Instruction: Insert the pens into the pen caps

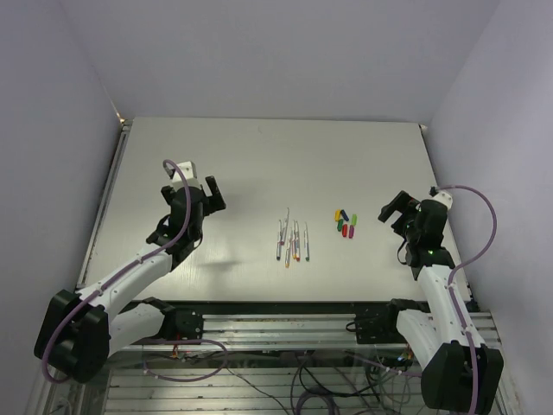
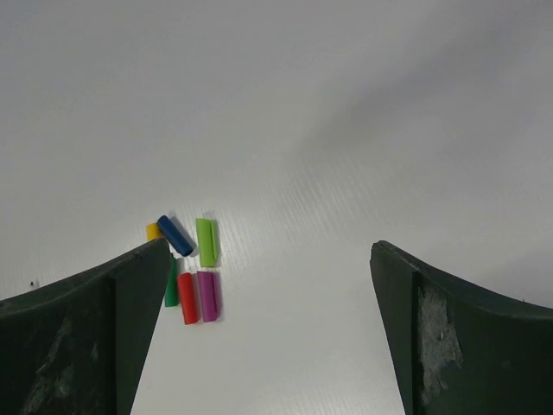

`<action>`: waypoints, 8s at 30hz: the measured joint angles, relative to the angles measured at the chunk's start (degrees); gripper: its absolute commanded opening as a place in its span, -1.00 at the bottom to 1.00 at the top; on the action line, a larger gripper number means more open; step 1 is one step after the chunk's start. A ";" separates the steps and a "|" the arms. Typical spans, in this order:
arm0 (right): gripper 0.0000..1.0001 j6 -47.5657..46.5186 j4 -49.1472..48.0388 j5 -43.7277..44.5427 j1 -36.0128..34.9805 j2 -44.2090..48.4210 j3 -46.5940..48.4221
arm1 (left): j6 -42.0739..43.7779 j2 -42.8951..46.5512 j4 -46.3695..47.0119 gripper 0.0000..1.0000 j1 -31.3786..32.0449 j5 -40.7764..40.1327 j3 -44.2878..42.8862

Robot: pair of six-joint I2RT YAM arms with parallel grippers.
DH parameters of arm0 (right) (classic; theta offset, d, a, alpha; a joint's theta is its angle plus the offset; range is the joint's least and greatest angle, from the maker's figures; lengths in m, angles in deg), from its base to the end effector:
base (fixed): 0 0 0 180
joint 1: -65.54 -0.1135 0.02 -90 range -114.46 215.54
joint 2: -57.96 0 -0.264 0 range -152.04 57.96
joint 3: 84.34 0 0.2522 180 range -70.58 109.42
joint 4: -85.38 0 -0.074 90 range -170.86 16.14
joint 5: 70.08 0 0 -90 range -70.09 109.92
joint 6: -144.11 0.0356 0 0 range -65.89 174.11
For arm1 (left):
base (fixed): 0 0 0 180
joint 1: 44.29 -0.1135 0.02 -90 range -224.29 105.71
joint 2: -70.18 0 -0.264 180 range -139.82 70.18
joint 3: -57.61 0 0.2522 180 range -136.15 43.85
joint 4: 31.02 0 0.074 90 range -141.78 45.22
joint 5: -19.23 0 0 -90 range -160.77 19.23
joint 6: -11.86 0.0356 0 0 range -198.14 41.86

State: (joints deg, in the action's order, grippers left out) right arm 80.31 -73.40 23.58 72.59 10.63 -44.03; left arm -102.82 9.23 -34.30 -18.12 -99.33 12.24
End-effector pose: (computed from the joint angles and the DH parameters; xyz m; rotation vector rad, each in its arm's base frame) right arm 0.1862 -0.0253 0.2250 0.6287 1.9676 0.1404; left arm 0.2178 -0.0881 0.2425 -0.3094 1.8351 -0.1413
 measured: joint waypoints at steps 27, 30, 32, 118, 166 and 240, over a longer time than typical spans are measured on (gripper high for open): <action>1.00 2.25 -1.29 0.02 0.00 7.32 -2.80 | 3.28 -2.47 3.17 0.98 0.96 6.93 0.22; 1.00 2.38 -2.82 -1.44 0.00 6.23 -2.84 | 5.16 -4.68 2.95 0.99 4.57 6.73 -0.13; 1.00 2.32 -4.15 -2.95 0.00 5.03 -2.84 | 6.95 -6.84 2.58 0.98 9.40 5.53 -1.38; -0.31 -1.84 -11.43 -14.19 -1.81 -3.19 -2.78 | 4.00 -39.98 -20.55 0.36 27.67 11.85 -23.96; -0.31 -1.77 -9.55 -14.67 -1.81 -4.61 -2.78 | -0.04 -42.21 -30.36 -0.19 27.15 7.08 -28.35; -0.37 -8.98 -5.79 -1.99 -19.08 -38.86 15.61 | 0.55 -31.89 -14.10 -0.86 12.00 30.91 -26.36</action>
State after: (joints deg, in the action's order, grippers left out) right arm 71.32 -79.19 21.59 53.51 -28.23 -28.43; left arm -102.28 -22.66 -48.40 -6.12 -68.42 -14.12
